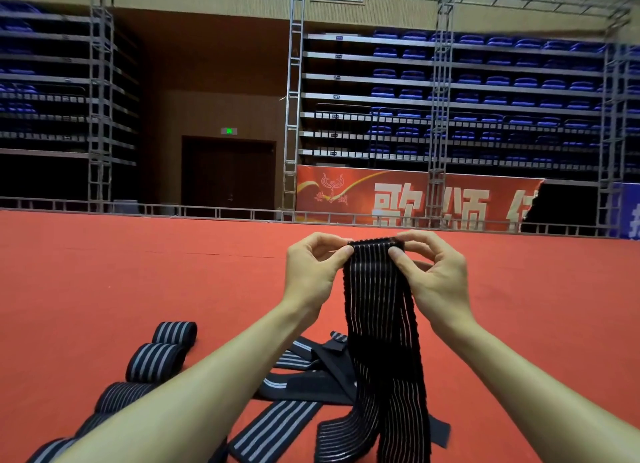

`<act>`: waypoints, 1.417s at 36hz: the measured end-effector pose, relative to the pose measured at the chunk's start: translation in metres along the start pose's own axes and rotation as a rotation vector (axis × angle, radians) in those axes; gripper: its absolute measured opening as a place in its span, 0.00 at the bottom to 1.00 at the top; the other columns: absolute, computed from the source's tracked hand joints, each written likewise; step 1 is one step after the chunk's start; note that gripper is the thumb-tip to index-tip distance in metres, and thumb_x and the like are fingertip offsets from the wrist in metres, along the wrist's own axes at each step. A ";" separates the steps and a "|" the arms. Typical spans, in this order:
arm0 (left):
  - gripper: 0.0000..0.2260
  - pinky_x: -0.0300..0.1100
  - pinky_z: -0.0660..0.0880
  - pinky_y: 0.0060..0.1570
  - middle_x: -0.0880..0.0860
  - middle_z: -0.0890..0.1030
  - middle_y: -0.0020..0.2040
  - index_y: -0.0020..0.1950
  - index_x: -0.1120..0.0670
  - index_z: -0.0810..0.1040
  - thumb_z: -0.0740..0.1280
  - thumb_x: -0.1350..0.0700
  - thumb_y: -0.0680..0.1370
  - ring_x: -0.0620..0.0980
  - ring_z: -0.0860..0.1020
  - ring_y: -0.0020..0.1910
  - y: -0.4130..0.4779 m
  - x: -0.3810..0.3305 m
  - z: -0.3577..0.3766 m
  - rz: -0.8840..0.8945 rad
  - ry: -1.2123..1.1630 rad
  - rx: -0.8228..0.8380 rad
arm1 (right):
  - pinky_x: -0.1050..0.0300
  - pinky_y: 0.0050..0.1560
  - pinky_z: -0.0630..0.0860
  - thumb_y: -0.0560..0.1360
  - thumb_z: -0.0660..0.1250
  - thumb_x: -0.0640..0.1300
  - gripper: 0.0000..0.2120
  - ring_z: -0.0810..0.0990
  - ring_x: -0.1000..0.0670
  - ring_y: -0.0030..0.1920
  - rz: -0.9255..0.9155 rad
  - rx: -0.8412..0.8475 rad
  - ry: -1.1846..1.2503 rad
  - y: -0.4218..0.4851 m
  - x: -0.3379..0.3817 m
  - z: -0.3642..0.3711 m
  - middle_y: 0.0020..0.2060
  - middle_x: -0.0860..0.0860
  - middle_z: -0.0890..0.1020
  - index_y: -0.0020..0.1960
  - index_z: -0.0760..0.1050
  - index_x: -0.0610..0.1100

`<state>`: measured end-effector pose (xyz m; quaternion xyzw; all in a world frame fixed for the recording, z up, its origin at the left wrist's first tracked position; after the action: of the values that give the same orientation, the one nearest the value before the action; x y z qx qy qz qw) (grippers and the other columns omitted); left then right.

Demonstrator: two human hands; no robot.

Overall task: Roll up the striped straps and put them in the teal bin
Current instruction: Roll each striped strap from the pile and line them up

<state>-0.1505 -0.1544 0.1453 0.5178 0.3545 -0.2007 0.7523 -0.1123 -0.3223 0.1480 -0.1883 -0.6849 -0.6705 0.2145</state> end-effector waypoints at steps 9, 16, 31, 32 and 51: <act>0.08 0.45 0.81 0.51 0.52 0.84 0.43 0.46 0.53 0.80 0.72 0.66 0.76 0.47 0.82 0.44 0.000 0.001 -0.004 0.033 0.114 0.052 | 0.63 0.46 0.81 0.74 0.74 0.37 0.10 0.84 0.57 0.44 0.030 -0.007 -0.025 0.001 -0.003 -0.001 0.44 0.54 0.85 0.52 0.81 0.49; 0.11 0.40 0.80 0.47 0.52 0.85 0.41 0.45 0.50 0.84 0.70 0.67 0.77 0.44 0.82 0.40 0.000 0.001 -0.002 0.033 0.172 0.130 | 0.60 0.46 0.80 0.74 0.73 0.36 0.09 0.83 0.56 0.41 0.037 0.007 -0.049 0.001 -0.009 -0.005 0.40 0.53 0.85 0.46 0.81 0.51; 0.09 0.34 0.78 0.44 0.49 0.85 0.39 0.43 0.52 0.85 0.73 0.66 0.75 0.42 0.81 0.40 -0.003 0.009 0.001 0.039 0.259 0.163 | 0.60 0.39 0.81 0.76 0.71 0.37 0.10 0.84 0.53 0.37 0.070 0.035 -0.105 -0.003 -0.016 -0.002 0.37 0.53 0.84 0.42 0.80 0.51; 0.08 0.34 0.78 0.44 0.49 0.85 0.39 0.43 0.53 0.85 0.72 0.66 0.75 0.42 0.82 0.40 -0.002 0.009 0.000 0.038 0.253 0.164 | 0.60 0.39 0.81 0.76 0.72 0.37 0.10 0.84 0.53 0.37 0.072 0.034 -0.111 -0.003 -0.017 -0.002 0.37 0.53 0.84 0.41 0.79 0.51; 0.13 0.40 0.80 0.46 0.54 0.81 0.52 0.58 0.44 0.77 0.65 0.62 0.81 0.49 0.81 0.49 0.002 -0.004 0.006 0.009 0.062 0.174 | 0.51 0.56 0.81 0.71 0.70 0.26 0.21 0.84 0.51 0.52 0.071 0.189 0.125 -0.002 -0.006 0.018 0.50 0.56 0.84 0.52 0.80 0.50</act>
<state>-0.1495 -0.1594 0.1510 0.5886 0.3565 -0.2112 0.6941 -0.1090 -0.3041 0.1431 -0.1494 -0.7232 -0.6053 0.2970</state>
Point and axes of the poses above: each hand's wrist, its own y-axis towards the middle knuckle, its own z-axis out of the palm, x = y × z, the point moved 1 cm from there along y, towards the middle knuckle
